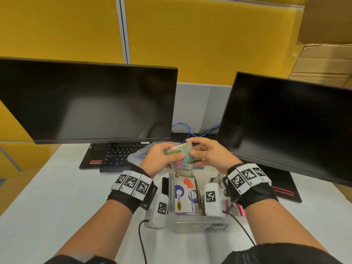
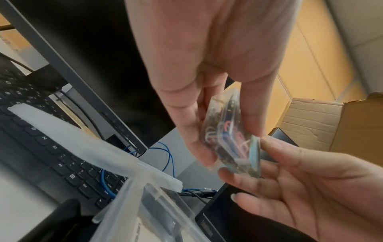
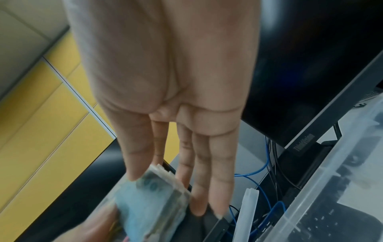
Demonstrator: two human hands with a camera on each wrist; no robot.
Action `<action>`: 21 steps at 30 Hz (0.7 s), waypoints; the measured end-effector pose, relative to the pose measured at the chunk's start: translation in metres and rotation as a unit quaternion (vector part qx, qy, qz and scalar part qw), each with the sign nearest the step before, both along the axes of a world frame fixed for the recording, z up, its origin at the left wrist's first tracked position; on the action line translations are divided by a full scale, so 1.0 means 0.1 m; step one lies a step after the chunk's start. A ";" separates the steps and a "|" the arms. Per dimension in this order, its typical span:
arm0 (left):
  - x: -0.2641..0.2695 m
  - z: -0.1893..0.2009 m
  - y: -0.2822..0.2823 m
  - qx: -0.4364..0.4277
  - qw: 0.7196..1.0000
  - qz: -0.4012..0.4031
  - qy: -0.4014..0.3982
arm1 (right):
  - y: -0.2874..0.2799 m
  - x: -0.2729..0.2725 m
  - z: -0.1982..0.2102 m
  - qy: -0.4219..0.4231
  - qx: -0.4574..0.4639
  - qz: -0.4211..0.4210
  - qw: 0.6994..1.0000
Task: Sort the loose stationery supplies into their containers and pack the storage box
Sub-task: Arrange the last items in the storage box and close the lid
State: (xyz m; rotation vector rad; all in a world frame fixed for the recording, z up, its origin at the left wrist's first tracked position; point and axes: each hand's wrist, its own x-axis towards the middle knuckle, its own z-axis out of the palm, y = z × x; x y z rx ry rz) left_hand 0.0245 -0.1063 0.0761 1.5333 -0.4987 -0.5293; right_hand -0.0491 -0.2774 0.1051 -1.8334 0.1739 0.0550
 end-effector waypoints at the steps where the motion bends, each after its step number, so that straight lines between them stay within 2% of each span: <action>1: 0.01 -0.01 0.00 0.003 1.000 0.005 -0.003 | 0.00 0.01 0.00 -0.004 -0.016 0.005 1.000; 7: 0.09 -0.03 -0.07 0.012 1.000 -0.006 -0.001 | 0.02 0.10 0.00 -0.013 -0.080 0.029 0.996; 11: 0.16 -0.04 -0.12 -0.001 0.999 0.005 0.045 | 0.01 0.16 -0.01 -0.013 -0.034 0.012 0.999; 14: 0.22 -0.01 -0.13 -0.028 0.994 0.027 0.098 | 0.03 0.17 -0.01 -0.020 -0.023 0.035 0.999; 18: 0.29 0.02 -0.13 -0.050 0.990 -0.010 0.135 | 0.08 0.22 0.00 -0.054 -0.045 0.017 0.997; 21: 0.31 0.00 -0.12 -0.079 0.988 -0.031 0.128 | 0.09 0.24 -0.02 -0.059 -0.039 -0.005 0.997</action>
